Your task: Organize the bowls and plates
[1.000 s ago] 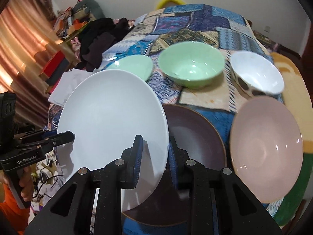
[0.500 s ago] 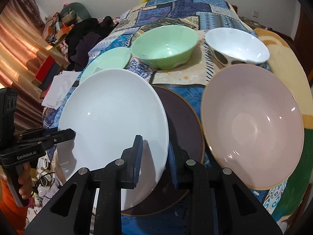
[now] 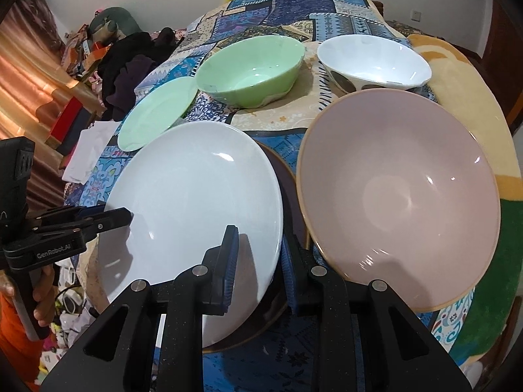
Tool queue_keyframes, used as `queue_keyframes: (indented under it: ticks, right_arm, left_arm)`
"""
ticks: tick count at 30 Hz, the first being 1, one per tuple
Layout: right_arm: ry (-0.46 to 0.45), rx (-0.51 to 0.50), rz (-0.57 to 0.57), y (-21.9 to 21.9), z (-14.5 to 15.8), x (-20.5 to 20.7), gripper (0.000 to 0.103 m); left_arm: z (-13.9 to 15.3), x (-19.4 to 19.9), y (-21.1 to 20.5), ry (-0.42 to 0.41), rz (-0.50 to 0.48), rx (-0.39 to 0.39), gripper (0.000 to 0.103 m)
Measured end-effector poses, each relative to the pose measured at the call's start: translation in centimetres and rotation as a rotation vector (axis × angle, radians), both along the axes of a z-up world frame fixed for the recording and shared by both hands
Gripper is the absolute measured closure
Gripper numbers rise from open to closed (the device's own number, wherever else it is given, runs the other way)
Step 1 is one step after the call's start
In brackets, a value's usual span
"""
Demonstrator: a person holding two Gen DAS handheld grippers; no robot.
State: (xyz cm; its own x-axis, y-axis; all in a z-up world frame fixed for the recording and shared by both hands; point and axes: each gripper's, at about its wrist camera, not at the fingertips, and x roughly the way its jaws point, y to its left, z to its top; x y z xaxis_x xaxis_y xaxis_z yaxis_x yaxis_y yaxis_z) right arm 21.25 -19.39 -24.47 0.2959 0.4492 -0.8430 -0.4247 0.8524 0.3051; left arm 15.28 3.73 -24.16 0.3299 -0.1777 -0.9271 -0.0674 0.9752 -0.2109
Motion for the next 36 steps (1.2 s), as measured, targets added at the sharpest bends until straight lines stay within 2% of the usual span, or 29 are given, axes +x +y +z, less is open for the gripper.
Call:
queue_keyframes:
  ticks: [12, 16, 24, 27, 31, 36]
  right_arm:
    - [-0.032, -0.026, -0.029, -0.6, 0.3, -0.2, 0.078]
    - [-0.048, -0.065, -0.033, -0.6, 0.3, -0.5, 0.077]
    - [-0.063, -0.047, -0.016, -0.9, 1.3, -1.0, 0.077]
    - [-0.087, -0.037, -0.006, -0.4, 2.2, -1.1, 0.077]
    - [-0.126, -0.018, 0.015, 0.7, 3.6, -1.0, 0.076]
    - [-0.168, 0.005, 0.05, 3.0, 4.9, -0.4, 0.07]
  left_arm:
    - [-0.8, 0.6, -0.3, 0.022, -0.013, -0.018, 0.072]
    - [-1.0, 0.7, -0.6, 0.029, -0.017, -0.014, 0.069]
    - [-0.8, 0.0, -0.5, 0.018, -0.021, -0.035, 0.067]
    - [0.0, -0.4, 0.0, -0.011, -0.014, -0.005, 0.067]
    - [1.8, -1.0, 1.3, -0.067, 0.01, 0.021, 0.055]
    - [4.7, -1.5, 3.9, -0.157, 0.066, 0.057, 0.048]
